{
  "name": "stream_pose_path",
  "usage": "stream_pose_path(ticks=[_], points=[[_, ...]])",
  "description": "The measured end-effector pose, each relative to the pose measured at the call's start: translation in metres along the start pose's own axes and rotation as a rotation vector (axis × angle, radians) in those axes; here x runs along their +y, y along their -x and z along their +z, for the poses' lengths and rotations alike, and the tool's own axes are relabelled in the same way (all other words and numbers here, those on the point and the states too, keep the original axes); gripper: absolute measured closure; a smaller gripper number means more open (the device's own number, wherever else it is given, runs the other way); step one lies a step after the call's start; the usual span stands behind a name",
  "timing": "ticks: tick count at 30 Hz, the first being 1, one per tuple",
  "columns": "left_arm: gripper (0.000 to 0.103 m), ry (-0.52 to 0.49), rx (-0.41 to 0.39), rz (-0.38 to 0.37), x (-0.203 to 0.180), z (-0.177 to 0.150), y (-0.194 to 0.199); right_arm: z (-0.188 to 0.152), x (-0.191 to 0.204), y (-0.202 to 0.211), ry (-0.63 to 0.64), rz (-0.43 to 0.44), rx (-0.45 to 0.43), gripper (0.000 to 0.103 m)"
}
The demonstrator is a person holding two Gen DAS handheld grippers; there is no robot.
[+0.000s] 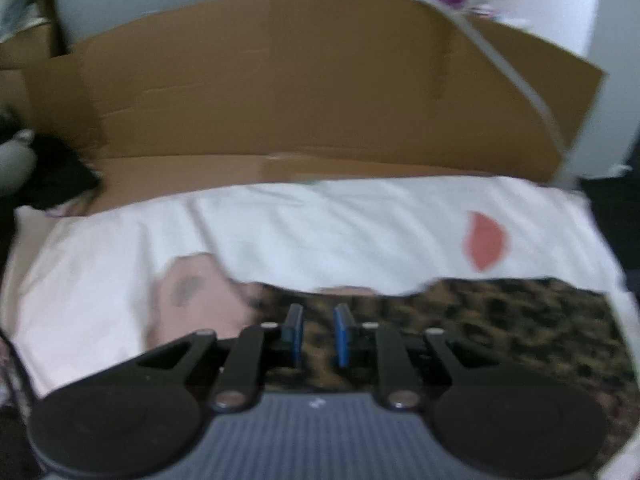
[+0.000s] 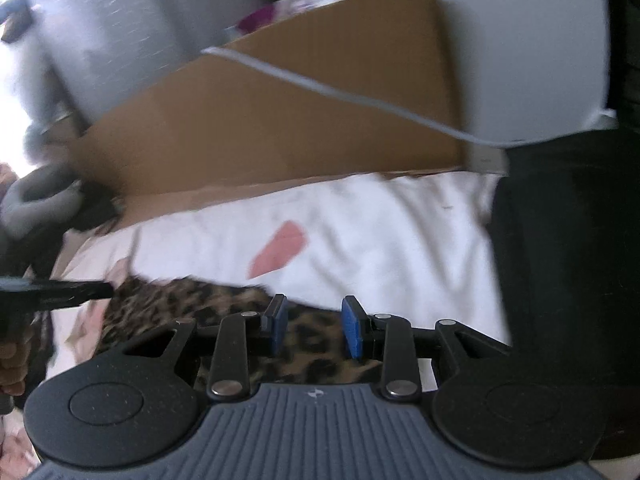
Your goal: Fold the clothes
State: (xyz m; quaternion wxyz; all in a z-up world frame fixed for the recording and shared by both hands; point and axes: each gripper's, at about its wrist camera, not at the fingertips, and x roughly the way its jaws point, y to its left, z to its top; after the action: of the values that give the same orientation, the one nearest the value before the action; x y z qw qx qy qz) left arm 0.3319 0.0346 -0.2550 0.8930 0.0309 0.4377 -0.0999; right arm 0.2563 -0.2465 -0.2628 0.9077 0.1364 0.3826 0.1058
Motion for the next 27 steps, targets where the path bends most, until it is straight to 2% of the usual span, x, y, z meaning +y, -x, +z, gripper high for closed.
stream_pose_path(ticks=[3, 9, 13, 21, 27], points=[[0.085, -0.025, 0.005, -0.080, -0.015, -0.004, -0.001, -0.006, 0.017, -0.009, 0.043, 0.032, 0.025, 0.071], [0.086, -0.034, 0.020, -0.163, -0.037, -0.012, -0.006, -0.013, 0.039, -0.026, 0.067, 0.064, 0.049, 0.071], [0.086, -0.101, 0.011, -0.197, -0.052, -0.013, -0.007, -0.014, 0.047, -0.037, 0.099, 0.057, 0.062, 0.072], [0.089, -0.132, -0.008, -0.201, -0.063, -0.007, -0.028, -0.010, 0.050, -0.058, 0.129, 0.046, 0.086, 0.071], [0.089, -0.110, 0.005, -0.209, -0.059, -0.009, -0.043, -0.012, 0.038, -0.074, 0.089, 0.067, 0.115, 0.079]])
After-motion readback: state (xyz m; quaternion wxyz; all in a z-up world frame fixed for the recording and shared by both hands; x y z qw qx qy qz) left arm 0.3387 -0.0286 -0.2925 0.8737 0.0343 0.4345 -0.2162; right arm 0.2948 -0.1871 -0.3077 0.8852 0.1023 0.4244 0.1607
